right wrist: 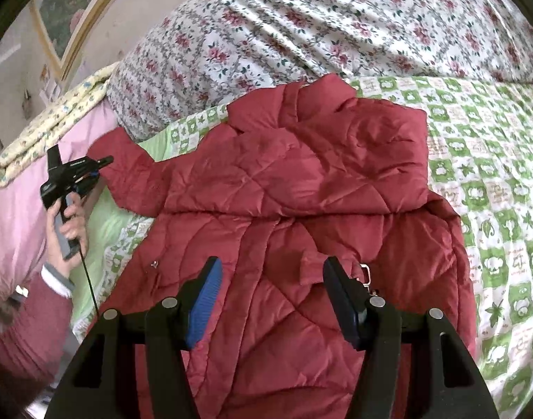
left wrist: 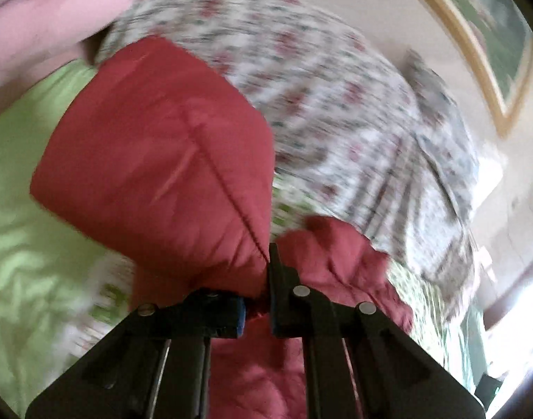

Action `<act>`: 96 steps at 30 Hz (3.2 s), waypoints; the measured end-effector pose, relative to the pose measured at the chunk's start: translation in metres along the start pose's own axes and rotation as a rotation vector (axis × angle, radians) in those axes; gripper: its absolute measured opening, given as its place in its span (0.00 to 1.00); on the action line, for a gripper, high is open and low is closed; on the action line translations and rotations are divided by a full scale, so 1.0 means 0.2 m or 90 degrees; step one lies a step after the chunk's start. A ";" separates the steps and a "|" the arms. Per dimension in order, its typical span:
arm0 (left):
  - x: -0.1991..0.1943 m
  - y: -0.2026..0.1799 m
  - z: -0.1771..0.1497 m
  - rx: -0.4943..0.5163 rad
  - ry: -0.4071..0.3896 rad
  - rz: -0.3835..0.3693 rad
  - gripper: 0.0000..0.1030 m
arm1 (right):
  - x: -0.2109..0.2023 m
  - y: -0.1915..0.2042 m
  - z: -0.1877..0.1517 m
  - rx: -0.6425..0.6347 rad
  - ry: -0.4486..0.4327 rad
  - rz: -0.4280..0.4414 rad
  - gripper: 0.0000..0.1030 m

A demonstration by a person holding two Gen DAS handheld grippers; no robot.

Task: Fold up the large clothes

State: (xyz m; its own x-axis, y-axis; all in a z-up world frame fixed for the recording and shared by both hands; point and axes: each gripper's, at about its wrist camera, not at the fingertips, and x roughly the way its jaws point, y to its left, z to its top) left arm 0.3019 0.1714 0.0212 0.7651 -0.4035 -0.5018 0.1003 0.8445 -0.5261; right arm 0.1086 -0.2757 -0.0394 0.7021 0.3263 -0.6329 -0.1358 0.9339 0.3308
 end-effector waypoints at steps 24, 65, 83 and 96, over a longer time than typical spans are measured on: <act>0.52 -1.04 -0.74 0.263 0.163 -0.068 0.07 | 0.05 -0.29 0.12 0.078 -0.022 -0.012 0.61; 0.40 -0.76 -0.63 0.179 0.150 0.010 0.29 | 0.39 -0.59 0.43 0.159 0.004 -0.037 0.08; 0.64 -0.49 -0.64 0.154 0.191 0.101 0.28 | 0.47 -0.21 0.42 -0.035 -0.009 -0.140 0.20; 0.62 -0.40 -0.63 0.147 0.227 0.099 0.28 | 0.66 -0.46 0.31 0.060 0.062 -0.137 0.17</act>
State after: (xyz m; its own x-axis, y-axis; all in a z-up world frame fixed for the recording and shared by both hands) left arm 0.3091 0.0099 -0.0850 0.5195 -0.3269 -0.7895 0.1719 0.9450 -0.2782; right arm 0.2571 -0.3280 -0.1092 0.6372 0.1389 -0.7581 0.0780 0.9669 0.2427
